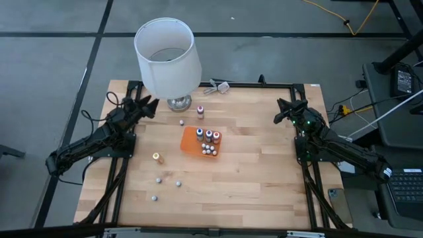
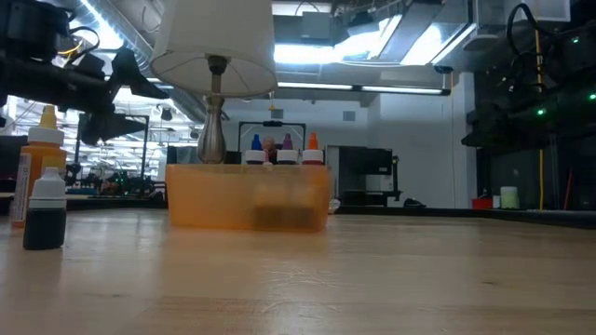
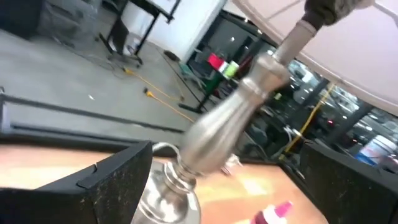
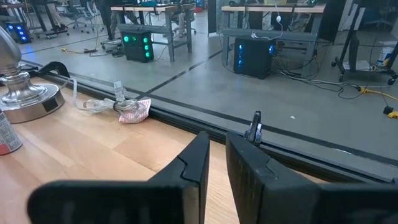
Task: Pick & Place food coloring
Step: Put the small red food coloring bottle into the orange bin
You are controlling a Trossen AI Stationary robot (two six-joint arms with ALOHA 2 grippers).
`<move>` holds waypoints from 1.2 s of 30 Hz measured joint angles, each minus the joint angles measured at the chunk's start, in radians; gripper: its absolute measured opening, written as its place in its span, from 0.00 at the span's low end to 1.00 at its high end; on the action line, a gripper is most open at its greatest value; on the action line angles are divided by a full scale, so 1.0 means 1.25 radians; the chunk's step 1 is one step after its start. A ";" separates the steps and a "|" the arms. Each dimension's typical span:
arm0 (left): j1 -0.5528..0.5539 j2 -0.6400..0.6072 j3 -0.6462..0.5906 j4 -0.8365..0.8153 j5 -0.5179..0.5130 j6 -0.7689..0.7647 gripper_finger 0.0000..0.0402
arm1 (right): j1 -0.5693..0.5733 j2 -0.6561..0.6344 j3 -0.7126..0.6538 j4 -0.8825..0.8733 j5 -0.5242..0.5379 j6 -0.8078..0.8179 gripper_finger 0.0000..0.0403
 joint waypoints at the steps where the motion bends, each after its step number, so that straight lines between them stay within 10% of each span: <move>1: 0.000 0.000 0.000 -0.005 0.009 -0.013 0.97 | 0.000 0.000 0.000 0.000 0.000 0.000 0.14; 15: -0.032 0.005 0.078 -0.116 0.158 -0.062 0.97 | 0.000 0.000 0.000 0.000 0.000 -0.001 0.14; 36: -0.259 0.244 0.433 -0.478 -0.019 -0.097 0.97 | 0.000 0.000 0.000 0.000 0.000 -0.003 0.14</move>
